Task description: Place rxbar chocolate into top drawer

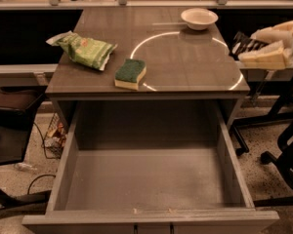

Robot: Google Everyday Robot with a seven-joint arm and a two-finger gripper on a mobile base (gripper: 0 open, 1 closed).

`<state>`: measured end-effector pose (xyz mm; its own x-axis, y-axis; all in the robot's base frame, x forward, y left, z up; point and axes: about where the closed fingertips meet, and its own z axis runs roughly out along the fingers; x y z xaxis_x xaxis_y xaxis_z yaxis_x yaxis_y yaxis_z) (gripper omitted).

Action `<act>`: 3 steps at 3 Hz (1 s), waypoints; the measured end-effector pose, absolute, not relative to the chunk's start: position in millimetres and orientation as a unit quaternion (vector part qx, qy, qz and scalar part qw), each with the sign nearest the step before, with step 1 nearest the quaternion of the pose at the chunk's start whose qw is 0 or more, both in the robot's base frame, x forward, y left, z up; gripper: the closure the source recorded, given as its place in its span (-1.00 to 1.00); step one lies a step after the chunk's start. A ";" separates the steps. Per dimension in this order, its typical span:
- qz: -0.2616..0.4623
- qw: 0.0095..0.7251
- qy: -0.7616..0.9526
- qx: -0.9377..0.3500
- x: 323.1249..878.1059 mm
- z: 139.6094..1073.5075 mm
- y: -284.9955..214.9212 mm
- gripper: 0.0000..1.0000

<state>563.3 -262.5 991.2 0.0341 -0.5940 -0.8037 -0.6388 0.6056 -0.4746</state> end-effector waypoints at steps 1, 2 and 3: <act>0.021 0.536 0.697 -0.476 532.1 950.1 -262.4 1.00; 0.029 0.511 0.698 -0.501 508.7 911.3 -257.5 1.00; 0.047 0.483 0.697 -0.528 490.7 866.4 -239.1 1.00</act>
Offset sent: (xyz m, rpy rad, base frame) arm -0.0830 0.0055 -0.1253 -0.1447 0.1353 0.1339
